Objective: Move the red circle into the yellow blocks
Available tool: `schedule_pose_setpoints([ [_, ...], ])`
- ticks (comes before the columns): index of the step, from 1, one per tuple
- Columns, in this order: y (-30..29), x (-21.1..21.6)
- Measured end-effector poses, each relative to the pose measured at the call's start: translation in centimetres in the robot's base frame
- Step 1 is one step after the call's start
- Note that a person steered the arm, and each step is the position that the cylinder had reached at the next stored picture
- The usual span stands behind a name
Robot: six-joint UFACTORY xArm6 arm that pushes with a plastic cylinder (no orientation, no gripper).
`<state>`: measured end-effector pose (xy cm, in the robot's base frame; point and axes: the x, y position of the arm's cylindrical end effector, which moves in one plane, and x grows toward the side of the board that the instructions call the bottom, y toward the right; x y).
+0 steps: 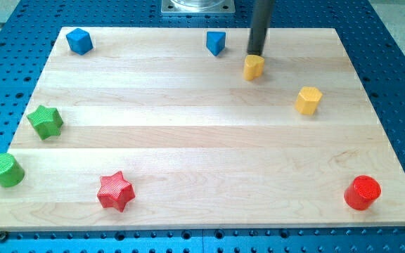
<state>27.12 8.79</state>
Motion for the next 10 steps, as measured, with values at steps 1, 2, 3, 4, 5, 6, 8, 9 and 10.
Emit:
schedule_pose_setpoints([
  [1, -0.5, 3.7],
  [2, 4.5, 8.1],
  [3, 7.4, 10.2],
  [4, 5.1, 10.8],
  [5, 3.1, 19.2],
  [6, 10.6, 24.8],
  [8, 19.2, 34.3],
  [9, 13.7, 33.6],
  [10, 13.0, 29.3],
])
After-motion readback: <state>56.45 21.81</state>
